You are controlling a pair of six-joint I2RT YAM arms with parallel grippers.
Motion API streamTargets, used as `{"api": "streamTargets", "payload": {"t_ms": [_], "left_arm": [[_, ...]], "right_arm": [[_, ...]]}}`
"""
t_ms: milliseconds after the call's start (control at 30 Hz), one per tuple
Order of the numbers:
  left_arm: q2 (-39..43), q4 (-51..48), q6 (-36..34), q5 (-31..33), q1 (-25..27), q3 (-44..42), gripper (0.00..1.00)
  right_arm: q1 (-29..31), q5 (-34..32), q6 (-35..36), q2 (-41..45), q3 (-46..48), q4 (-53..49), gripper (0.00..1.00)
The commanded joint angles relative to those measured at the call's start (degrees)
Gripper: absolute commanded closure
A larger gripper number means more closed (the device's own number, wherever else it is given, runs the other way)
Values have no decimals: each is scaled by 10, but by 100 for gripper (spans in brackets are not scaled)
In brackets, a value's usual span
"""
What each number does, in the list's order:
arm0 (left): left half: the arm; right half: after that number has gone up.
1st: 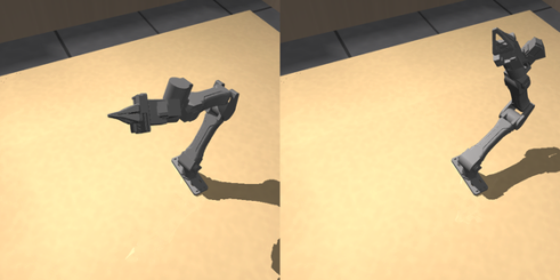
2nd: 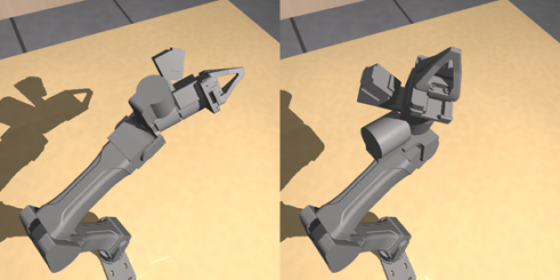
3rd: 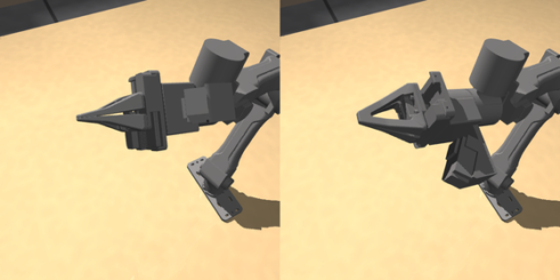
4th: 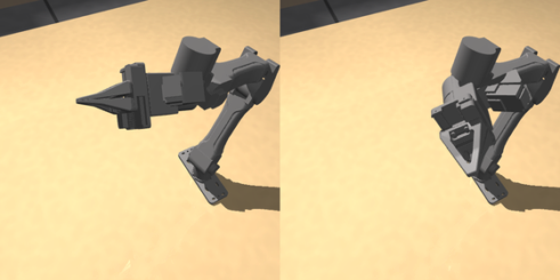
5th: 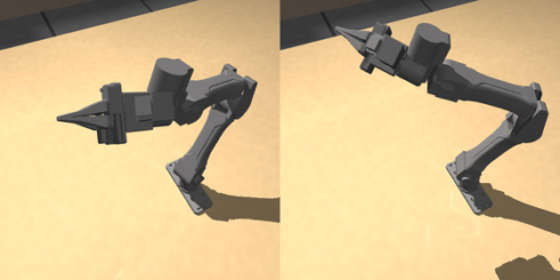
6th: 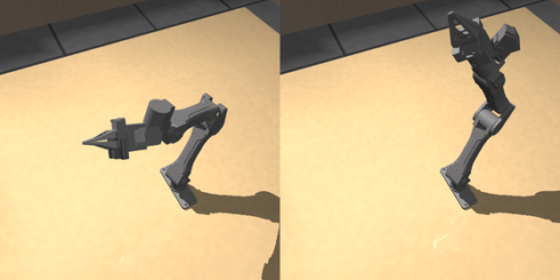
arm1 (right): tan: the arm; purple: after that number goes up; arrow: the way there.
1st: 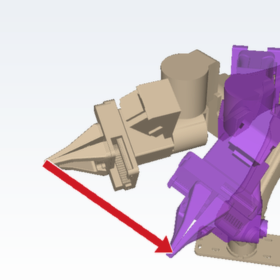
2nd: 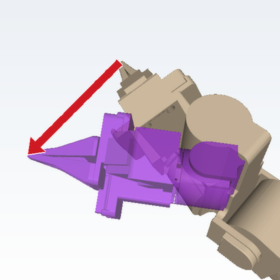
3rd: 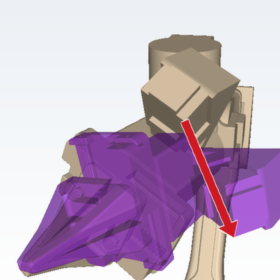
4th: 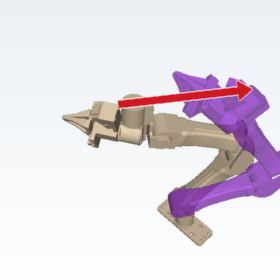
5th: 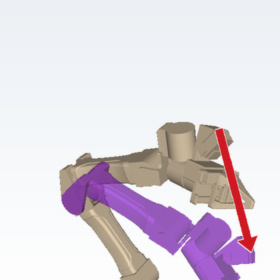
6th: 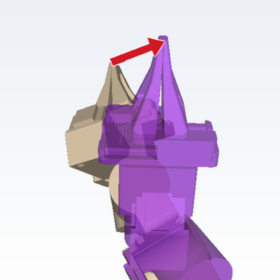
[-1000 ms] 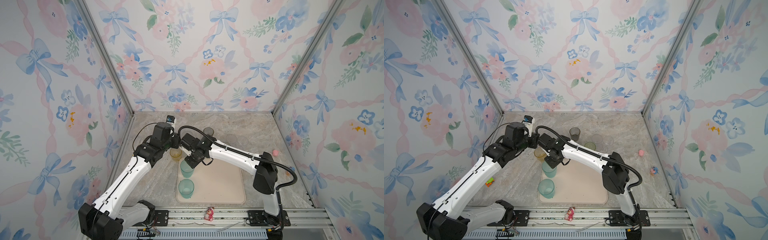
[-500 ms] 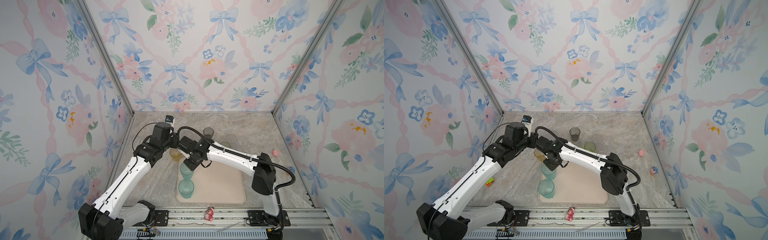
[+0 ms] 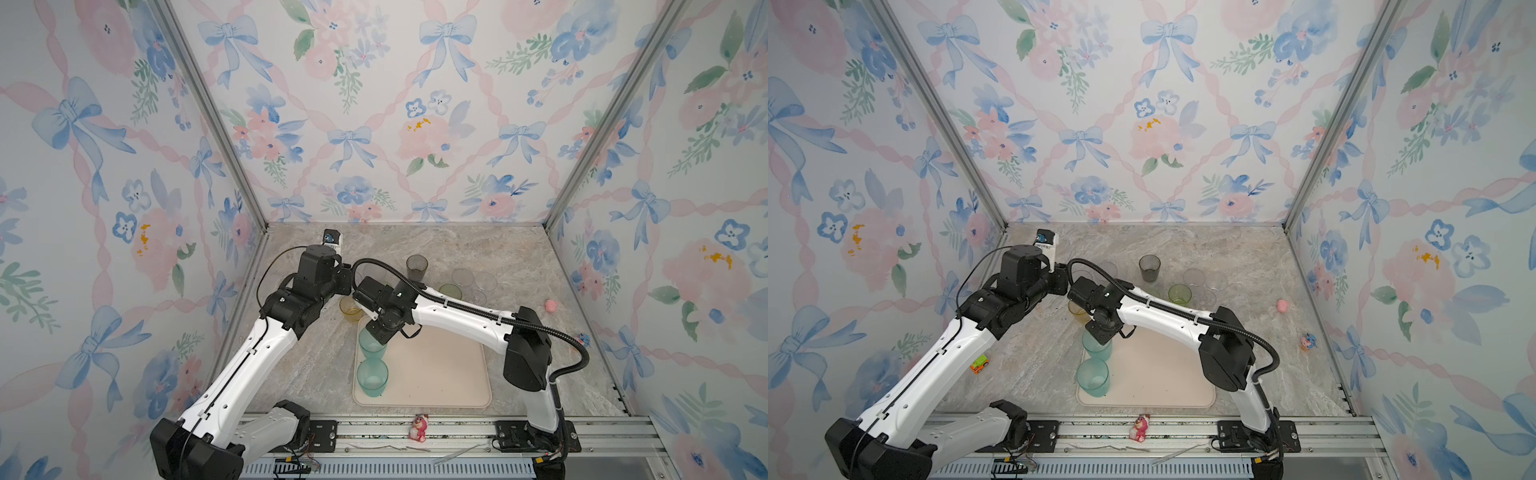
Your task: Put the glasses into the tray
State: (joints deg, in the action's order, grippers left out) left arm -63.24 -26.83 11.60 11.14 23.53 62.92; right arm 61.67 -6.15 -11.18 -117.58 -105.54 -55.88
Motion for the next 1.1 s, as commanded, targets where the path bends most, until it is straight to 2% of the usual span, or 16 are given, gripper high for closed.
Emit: {"api": "streamTargets", "payload": {"t_ms": [0,267,500,800,1067], "left_arm": [[6,-2,-1,-3,-3,-11,56],[16,-8,7,22,-41,-25,54],[33,-8,10,-13,-98,-47,53],[32,-8,6,-27,-113,-48,53],[25,-7,6,-40,-115,-48,55]], "right_arm": [[9,-8,-4,2,8,13,97],[9,-7,-3,2,7,13,96],[8,-3,-2,0,6,11,96],[5,0,-2,-4,6,7,92],[4,0,-3,2,7,8,77]]}}
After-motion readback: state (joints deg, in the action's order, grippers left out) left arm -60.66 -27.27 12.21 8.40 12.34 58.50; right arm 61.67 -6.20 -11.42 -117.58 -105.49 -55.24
